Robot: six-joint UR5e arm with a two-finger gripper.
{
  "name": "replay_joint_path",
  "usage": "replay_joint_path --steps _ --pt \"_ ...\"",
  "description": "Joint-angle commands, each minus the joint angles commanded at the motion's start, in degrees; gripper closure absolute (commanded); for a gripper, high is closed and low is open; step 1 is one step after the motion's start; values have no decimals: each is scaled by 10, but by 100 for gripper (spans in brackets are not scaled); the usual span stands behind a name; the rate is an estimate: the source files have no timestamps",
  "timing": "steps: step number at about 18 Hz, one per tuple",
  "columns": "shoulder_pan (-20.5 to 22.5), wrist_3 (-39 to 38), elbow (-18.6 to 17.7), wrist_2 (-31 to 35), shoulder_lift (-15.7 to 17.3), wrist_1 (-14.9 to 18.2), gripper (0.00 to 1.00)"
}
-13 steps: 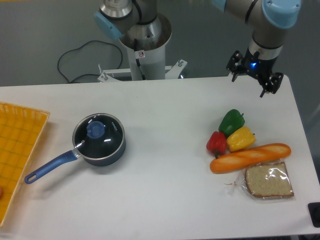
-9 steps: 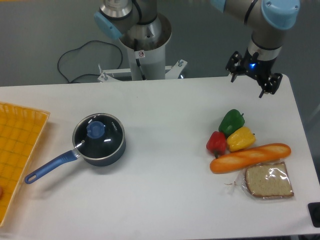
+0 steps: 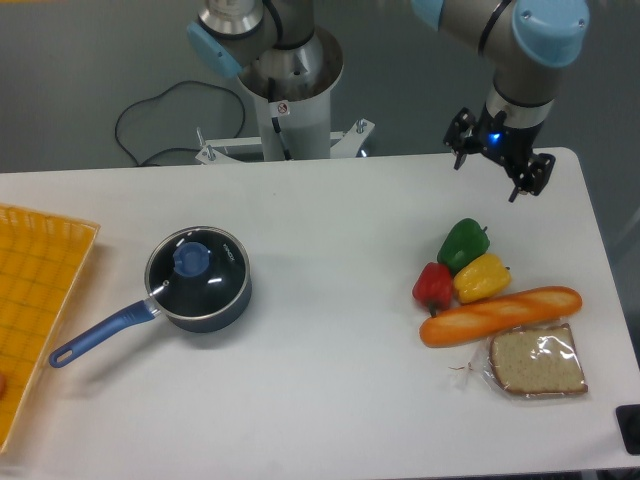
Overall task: Open the lid
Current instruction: 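Move the gripper toward the saucepan's glass lid knob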
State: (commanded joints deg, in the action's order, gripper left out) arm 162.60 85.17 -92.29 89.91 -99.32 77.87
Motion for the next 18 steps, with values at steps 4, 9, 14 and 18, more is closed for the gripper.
replay_joint_path --steps 4,9,14,18 --pt "-20 -3 -26 -9 25 3 0" --pt "-56 -62 -82 -10 63 -4 0" --pt "-101 -127 -110 -28 75 -4 0" --pt "-144 -148 -129 -28 92 -14 0"
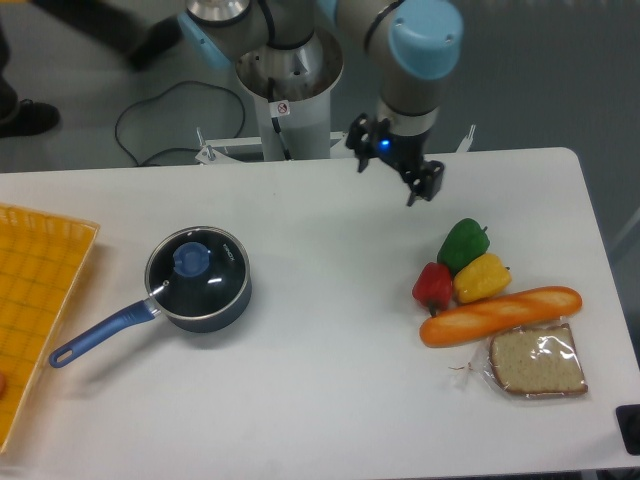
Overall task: Open the lid
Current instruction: 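Move the gripper toward the saucepan's glass lid knob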
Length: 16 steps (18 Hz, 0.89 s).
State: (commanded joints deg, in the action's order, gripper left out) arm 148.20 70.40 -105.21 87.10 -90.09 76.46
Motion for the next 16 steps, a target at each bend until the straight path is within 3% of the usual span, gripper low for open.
replay_joint_path --steps 9,16 --pt "-86 11 24 10 -11 2 0" --pt "-178 20 43 39 -54 -2 0"
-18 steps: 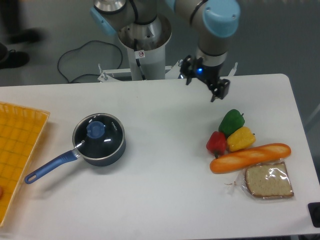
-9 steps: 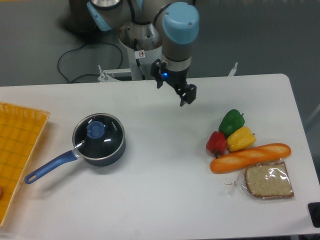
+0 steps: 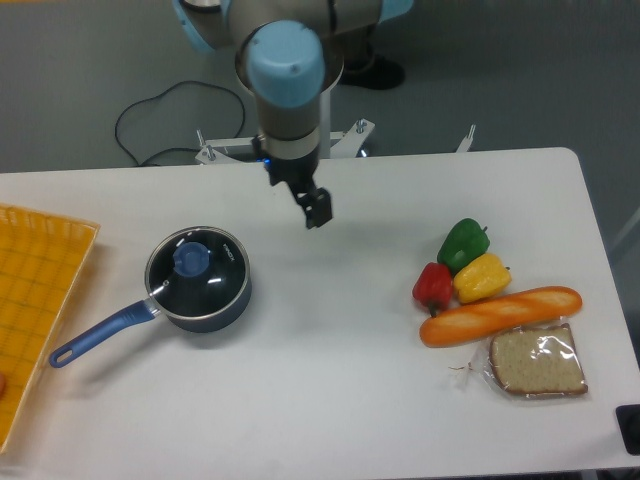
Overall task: Open the lid
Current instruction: 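Move the gripper toward the saucepan's glass lid knob, then lower the gripper onto the blue lid knob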
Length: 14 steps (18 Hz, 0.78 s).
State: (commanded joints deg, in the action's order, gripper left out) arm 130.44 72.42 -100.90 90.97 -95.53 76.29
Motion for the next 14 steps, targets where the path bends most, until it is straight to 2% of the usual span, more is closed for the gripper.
replay_joint_path --steps 3,8,14 --pt "-26 4 14 0 -20 -11 0" --pt "-39 53 13 -1 -37 -27 0" --pt "-53 63 8 -4 -55 -74 0"
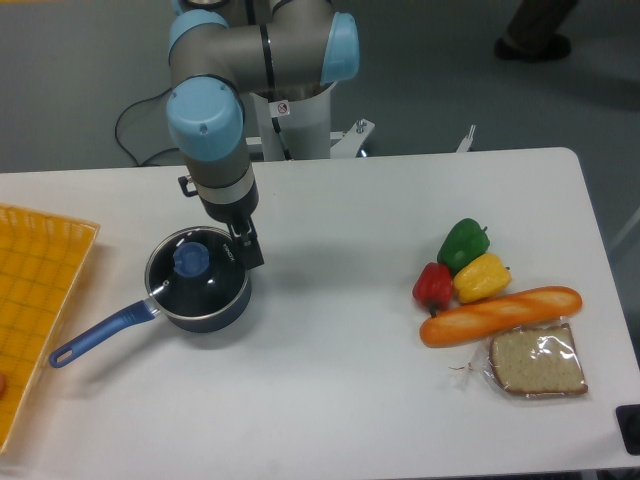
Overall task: Open the lid
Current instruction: 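Lower the gripper onto the blue lid knob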
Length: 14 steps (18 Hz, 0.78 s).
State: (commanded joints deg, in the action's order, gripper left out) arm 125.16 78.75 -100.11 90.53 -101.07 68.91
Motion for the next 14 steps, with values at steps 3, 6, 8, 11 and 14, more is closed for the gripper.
replay_joint_path --steps 3,6,8,11,14 --pt "-14 -1 -1 1 -8 -4 0" --pt "-21 0 -1 0 -11 -12 1" --pt "-36 -1 -1 1 -18 -19 1" --pt "-46 -1 -3 2 -25 -25 1" --pt "-52 -1 -18 1 -26 -39 1"
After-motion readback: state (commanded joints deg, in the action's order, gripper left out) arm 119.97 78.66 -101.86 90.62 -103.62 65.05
